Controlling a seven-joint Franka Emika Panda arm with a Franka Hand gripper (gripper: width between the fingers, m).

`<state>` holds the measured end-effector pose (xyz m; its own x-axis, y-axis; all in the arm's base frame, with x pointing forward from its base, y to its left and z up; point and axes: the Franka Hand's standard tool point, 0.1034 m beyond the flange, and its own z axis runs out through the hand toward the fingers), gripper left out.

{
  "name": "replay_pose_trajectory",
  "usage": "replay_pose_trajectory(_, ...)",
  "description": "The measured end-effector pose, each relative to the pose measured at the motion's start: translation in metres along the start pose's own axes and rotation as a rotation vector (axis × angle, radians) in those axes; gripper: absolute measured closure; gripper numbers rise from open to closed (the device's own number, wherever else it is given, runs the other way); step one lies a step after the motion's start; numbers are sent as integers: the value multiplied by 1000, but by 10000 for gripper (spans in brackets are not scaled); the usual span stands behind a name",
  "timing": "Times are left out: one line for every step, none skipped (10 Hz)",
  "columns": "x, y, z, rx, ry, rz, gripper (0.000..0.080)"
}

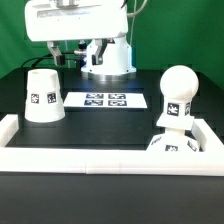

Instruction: Assemble lamp

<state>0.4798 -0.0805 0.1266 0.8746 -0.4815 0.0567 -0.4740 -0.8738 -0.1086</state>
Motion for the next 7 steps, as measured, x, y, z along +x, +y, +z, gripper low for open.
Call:
replay_pose_trajectory(0, 0, 0, 0, -1, 0, 101)
replay_pose_trajectory(-3, 5, 0, 0, -4, -1, 101)
replay_pose_trajectory(-11, 18, 0, -1, -13, 16, 101)
replay_pose_trajectory(-19, 26, 1, -1, -19, 17, 101)
replay_pose_trajectory(-23, 34, 1, -1, -23, -2, 101)
replay_pose_trajectory(-23, 42, 1, -4, -25, -17, 101)
replay_pose_trajectory(-23, 45, 2, -7, -26, -24, 101)
